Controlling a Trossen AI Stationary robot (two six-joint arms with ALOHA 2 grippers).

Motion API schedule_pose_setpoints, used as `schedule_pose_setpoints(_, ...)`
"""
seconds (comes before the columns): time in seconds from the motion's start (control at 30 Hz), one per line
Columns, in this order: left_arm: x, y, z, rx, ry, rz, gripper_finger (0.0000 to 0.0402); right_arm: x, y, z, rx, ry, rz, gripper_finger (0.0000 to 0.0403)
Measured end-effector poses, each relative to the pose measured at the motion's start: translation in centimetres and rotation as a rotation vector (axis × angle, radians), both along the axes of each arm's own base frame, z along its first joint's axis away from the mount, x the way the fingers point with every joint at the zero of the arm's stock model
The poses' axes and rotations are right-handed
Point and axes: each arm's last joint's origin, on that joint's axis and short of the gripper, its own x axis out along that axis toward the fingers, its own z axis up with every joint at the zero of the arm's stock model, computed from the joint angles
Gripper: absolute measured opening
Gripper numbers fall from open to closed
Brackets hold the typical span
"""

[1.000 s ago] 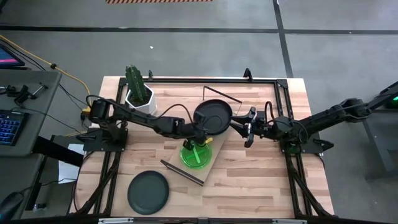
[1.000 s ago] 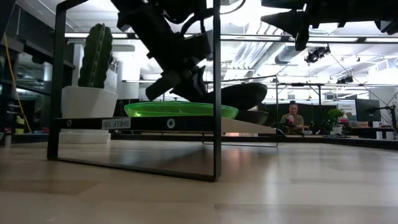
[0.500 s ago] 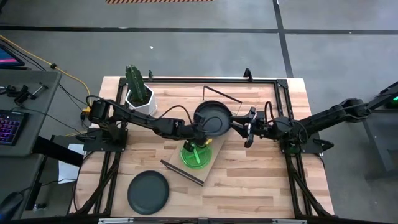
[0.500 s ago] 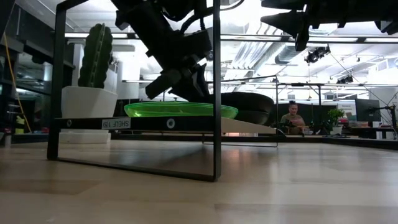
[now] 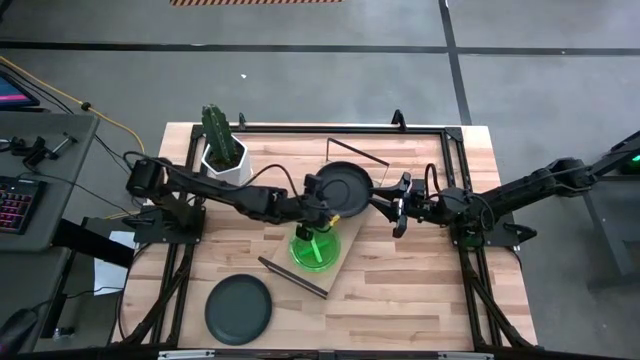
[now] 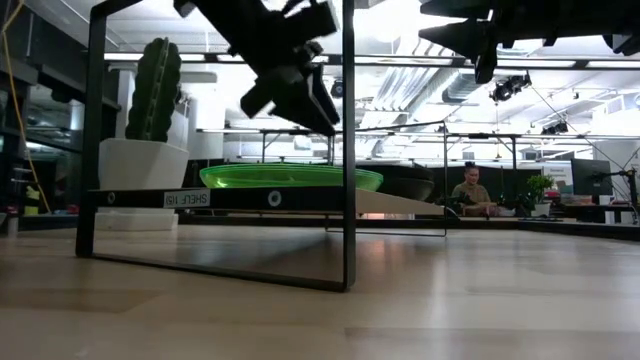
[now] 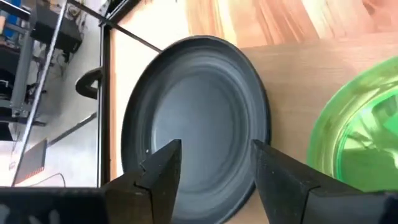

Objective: Place and stack plates onto a shelf
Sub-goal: Stack the top black plate on top of the black plate on the shelf, then stack the black plate on top of the black plate on the shelf

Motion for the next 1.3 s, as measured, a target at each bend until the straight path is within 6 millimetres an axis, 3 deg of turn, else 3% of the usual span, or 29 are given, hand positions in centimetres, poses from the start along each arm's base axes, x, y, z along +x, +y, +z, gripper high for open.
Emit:
schedule_pose_setpoints(0.27,-2.8,-0.5,3.4,-0.094,-0.047,0.057,0.0178,0.0,0.0,-0.1,0.009,0.004,0.007,0.014)
schedule_pose_setpoints(0.4,-5.3,-1.2,6.1,-0.291,-0.145,0.1,0.0177,0.0,0.1,-0.1,0.005,0.007,0.031,0.014)
schedule_pose_setpoints(0.57,-9.4,-3.7,7.8,-0.5,-0.289,0.004,0.0176,0.0,0.1,-0.2,0.001,0.013,0.035,0.014)
schedule_pose_setpoints(0.73,-14.1,-6.3,6.5,-0.543,-0.453,-0.084,0.0176,0.0,0.1,-0.2,-0.001,0.021,0.035,0.014)
schedule_pose_setpoints(0.93,-18.0,-7.3,2.6,-0.524,-0.69,-0.045,0.0176,0.0,0.1,-0.2,0.001,0.019,0.035,0.014)
schedule_pose_setpoints(1.03,-18.9,-6.9,1.6,-0.49,-0.761,-0.016,0.0176,0.0,0.1,-0.2,0.002,0.019,0.035,0.014)
schedule_pose_setpoints(1.3,-19.5,-6.4,2.1,-0.506,-0.805,-0.006,0.0176,0.0,0.1,-0.3,-0.002,0.025,0.034,0.014)
